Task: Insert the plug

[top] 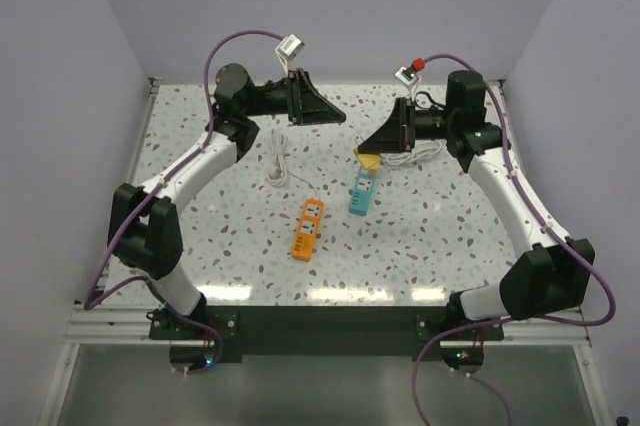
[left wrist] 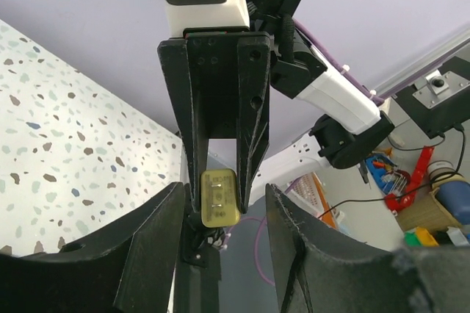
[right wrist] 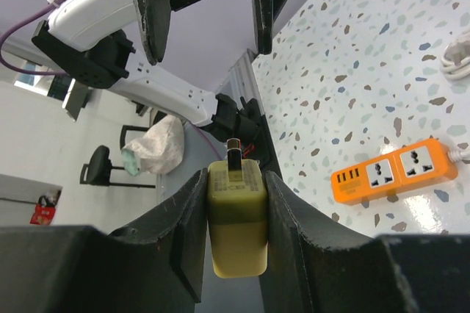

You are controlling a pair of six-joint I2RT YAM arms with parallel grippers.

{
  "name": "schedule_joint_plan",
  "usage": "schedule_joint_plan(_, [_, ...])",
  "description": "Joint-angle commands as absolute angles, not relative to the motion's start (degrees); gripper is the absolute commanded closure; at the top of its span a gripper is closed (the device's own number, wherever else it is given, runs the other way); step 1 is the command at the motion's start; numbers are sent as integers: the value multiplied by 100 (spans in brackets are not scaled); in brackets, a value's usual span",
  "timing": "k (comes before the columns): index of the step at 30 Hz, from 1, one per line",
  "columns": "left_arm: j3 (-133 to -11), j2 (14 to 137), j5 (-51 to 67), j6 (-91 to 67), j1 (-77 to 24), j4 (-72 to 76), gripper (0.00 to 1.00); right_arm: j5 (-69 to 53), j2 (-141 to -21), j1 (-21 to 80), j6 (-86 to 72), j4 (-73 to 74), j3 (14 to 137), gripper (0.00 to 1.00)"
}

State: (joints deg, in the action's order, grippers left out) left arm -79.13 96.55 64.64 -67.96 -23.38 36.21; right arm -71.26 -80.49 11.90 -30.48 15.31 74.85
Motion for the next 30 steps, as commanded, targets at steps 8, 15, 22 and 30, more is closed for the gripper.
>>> schedule_joint_plan(8, [-7858, 9773, 6680, -7250, -2347, 4306, 47, -7392, -8086, 1327, -2944, 1705, 7761, 100])
schedule_joint_plan(15, [-7998, 10019, 6767, -7585, -2452, 4623, 50, -7392, -8147, 1354, -2918, 1696, 7813, 100])
schedule_joint_plan(22, [-8130, 10072, 6680, -6935, -2698, 3701, 51, -7409, -8340, 1371, -2927, 1696, 7998, 100])
schedule_joint_plan(30, [-8183, 10072, 6715, -6627, -2769, 3191, 61, -7374, -8429, 1371, -2918, 1714, 8068, 100])
